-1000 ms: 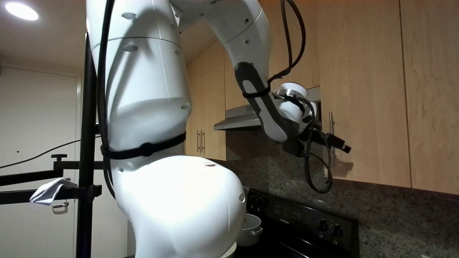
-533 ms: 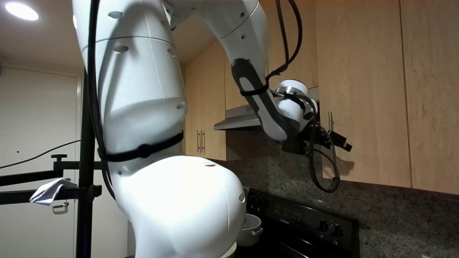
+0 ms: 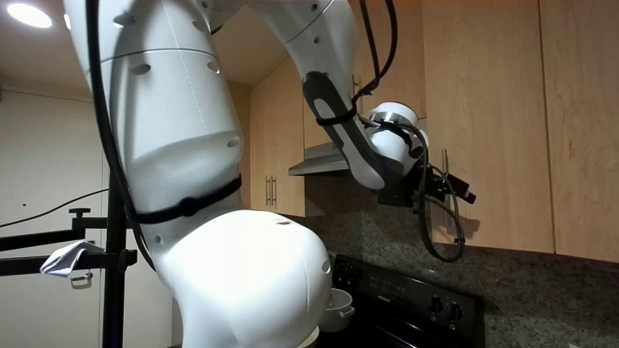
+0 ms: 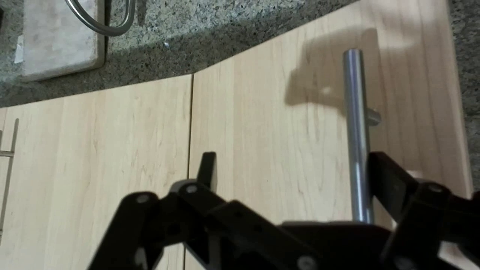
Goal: Open the drawer
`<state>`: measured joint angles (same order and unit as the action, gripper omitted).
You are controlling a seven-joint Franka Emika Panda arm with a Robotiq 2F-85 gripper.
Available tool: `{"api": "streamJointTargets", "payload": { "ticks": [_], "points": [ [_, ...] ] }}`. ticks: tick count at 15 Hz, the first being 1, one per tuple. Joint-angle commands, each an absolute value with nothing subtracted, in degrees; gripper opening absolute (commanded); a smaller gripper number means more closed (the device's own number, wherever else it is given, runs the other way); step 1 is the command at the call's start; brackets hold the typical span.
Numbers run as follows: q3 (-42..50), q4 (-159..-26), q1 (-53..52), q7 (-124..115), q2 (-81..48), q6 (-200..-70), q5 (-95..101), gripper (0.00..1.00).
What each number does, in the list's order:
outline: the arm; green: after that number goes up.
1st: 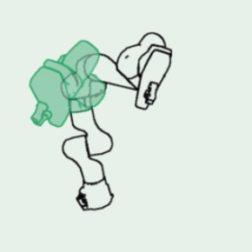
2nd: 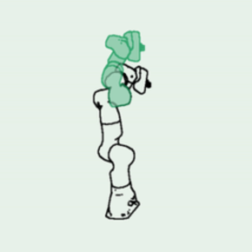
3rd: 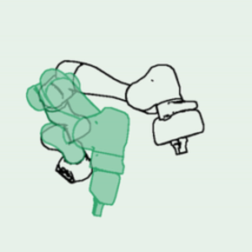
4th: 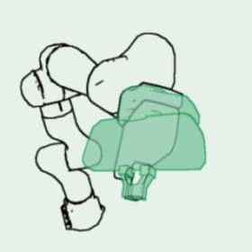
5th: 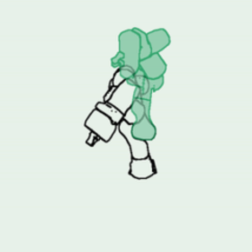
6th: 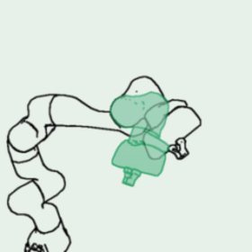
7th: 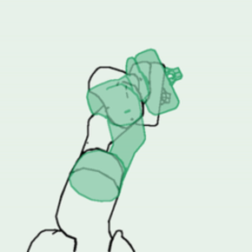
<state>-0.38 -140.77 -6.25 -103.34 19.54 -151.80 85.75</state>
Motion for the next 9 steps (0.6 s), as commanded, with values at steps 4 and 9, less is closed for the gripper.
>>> {"api": "streamJointTargets", "payload": {
  "ticks": [4, 9],
  "points": [
    [5.2, -154.2, -3.7, -89.5, 31.2, -154.0, 86.1, 1.00],
    [12.4, -161.7, -2.7, -73.6, 37.3, -157.9, 87.0, 1.00]
  ]
}}
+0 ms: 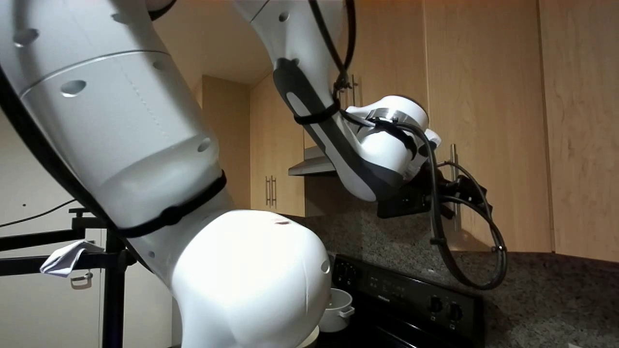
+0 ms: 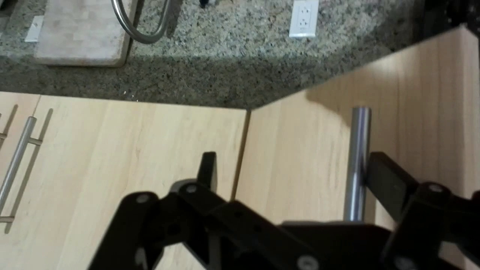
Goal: Open the drawer
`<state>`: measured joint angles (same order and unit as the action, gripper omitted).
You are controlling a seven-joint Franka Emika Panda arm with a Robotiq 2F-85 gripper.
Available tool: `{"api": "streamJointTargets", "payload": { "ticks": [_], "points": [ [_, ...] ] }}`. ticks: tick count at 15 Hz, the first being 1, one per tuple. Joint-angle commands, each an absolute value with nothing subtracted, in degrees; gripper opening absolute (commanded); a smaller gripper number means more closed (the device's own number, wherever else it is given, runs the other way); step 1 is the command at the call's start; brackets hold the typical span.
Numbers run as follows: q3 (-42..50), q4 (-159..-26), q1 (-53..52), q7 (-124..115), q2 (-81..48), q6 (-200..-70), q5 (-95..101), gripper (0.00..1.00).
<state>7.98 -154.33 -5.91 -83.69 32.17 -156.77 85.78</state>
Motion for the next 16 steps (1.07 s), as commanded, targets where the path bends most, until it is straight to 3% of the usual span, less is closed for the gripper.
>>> {"api": "streamJointTargets", "payload": {
  "ticks": [1, 2, 8, 16],
  "points": [
    [14.6, -163.3, -1.6, -70.0, 38.0, -158.2, 87.7, 1.00],
    [17.4, -159.1, -1.5, -67.7, 32.7, -158.9, 89.1, 1.00],
    [28.1, -159.8, 2.4, -52.4, 34.2, -161.4, 92.8, 1.00],
    [25.1, -159.6, -5.7, -39.9, 33.8, -160.2, 85.1, 1.00]
  ]
}}
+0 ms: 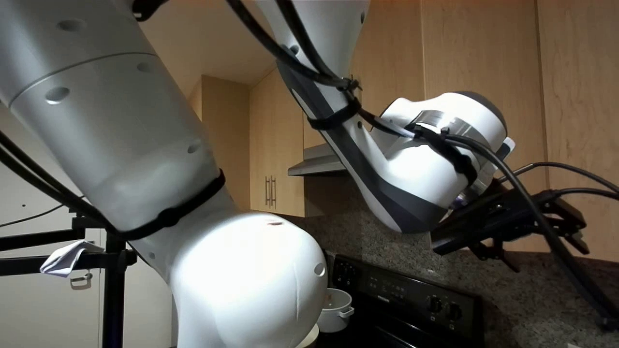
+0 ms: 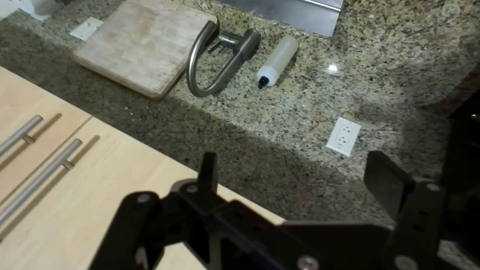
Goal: Open the drawer
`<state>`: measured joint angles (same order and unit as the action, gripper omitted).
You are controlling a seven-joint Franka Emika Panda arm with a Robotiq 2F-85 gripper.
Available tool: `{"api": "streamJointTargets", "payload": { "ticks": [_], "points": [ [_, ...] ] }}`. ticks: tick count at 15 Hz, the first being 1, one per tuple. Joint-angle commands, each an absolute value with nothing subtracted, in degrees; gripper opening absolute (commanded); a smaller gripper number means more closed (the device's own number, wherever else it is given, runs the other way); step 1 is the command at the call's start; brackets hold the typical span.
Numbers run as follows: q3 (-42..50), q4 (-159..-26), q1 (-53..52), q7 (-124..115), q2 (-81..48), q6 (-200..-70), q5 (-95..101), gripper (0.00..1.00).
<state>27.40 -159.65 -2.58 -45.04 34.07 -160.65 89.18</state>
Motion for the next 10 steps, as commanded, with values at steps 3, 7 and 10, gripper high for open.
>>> {"api": "streamJointTargets", "payload": {
  "ticks": [3, 7, 10],
  "points": [
    [21.8, -159.5, -11.1, -36.6, 36.5, -156.7, 78.9, 1.00],
    [17.2, -162.3, -17.2, -30.6, 45.1, -147.8, 68.5, 1.00],
    [15.0, -159.0, -23.6, -28.0, 47.8, -139.1, 61.6, 1.00]
  ]
}}
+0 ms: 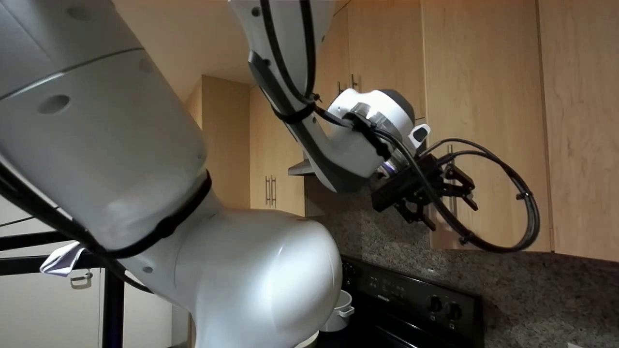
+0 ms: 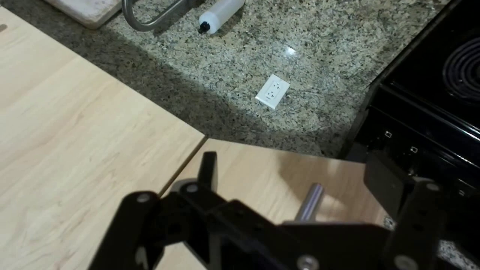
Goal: Open the drawer
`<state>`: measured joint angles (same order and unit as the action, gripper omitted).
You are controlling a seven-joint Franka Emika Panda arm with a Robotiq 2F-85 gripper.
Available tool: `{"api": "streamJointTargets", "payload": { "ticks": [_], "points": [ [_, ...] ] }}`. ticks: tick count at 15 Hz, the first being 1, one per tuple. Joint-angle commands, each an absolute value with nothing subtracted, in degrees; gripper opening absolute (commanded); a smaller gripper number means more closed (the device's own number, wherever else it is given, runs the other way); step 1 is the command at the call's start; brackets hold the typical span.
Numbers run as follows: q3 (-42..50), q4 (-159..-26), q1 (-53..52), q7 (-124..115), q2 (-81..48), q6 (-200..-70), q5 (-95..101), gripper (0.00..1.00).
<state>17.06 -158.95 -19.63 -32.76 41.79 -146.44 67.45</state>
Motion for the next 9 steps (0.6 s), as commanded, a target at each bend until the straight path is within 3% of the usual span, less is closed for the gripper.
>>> {"api": "streamJointTargets", "payload": {
  "ticks": [1, 2, 3, 5, 9],
  "points": [
    [13.3, -160.4, -24.4, -26.8, 51.2, -136.5, 59.4, 1.00],
    [6.0, -161.0, -18.1, -23.9, 51.8, -138.1, 53.2, 1.00],
    [9.8, -159.4, -25.9, -25.8, 53.6, -132.2, 55.2, 1.00],
    [2.2, -159.1, -19.8, -21.4, 54.5, -133.6, 47.6, 1.00],
    [-3.6, -157.2, -16.5, -18.2, 55.2, -133.7, 38.2, 1.00]
  ]
}}
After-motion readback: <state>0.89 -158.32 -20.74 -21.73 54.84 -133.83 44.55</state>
